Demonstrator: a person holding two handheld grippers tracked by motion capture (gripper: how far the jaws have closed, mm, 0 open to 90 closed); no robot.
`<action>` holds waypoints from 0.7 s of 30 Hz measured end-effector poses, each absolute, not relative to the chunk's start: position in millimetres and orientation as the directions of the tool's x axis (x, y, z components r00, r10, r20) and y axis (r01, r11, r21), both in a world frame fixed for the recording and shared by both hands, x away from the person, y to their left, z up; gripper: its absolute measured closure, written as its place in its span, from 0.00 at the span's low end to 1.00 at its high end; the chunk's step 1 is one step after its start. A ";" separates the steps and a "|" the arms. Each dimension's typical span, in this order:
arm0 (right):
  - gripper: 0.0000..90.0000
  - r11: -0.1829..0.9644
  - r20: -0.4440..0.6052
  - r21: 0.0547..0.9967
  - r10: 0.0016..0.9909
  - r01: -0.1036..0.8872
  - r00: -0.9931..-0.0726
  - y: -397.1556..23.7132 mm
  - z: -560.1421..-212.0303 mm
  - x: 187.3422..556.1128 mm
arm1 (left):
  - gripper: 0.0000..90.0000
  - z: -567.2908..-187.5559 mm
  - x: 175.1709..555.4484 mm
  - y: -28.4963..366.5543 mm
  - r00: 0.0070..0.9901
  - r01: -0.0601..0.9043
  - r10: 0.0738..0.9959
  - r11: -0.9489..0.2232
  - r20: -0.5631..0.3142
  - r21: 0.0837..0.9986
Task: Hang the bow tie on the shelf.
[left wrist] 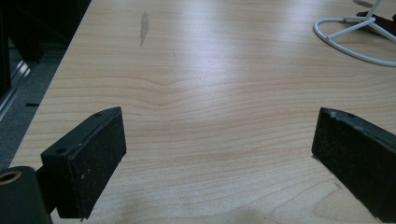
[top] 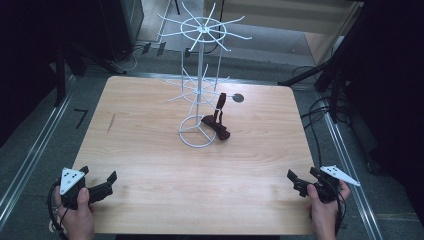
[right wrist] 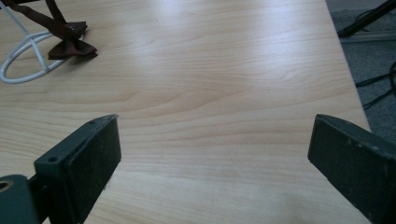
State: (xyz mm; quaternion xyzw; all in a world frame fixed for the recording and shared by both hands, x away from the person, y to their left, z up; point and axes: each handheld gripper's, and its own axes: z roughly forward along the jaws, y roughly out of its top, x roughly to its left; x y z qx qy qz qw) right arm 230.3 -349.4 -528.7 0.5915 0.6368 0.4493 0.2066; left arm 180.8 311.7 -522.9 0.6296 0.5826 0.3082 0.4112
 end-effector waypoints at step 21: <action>0.03 -0.141 0.263 0.791 0.957 0.595 -0.123 -386.3 -548.0 203.1 | 0.04 -522.9 180.6 311.4 0.134 0.478 0.987 0.009 -0.083 0.879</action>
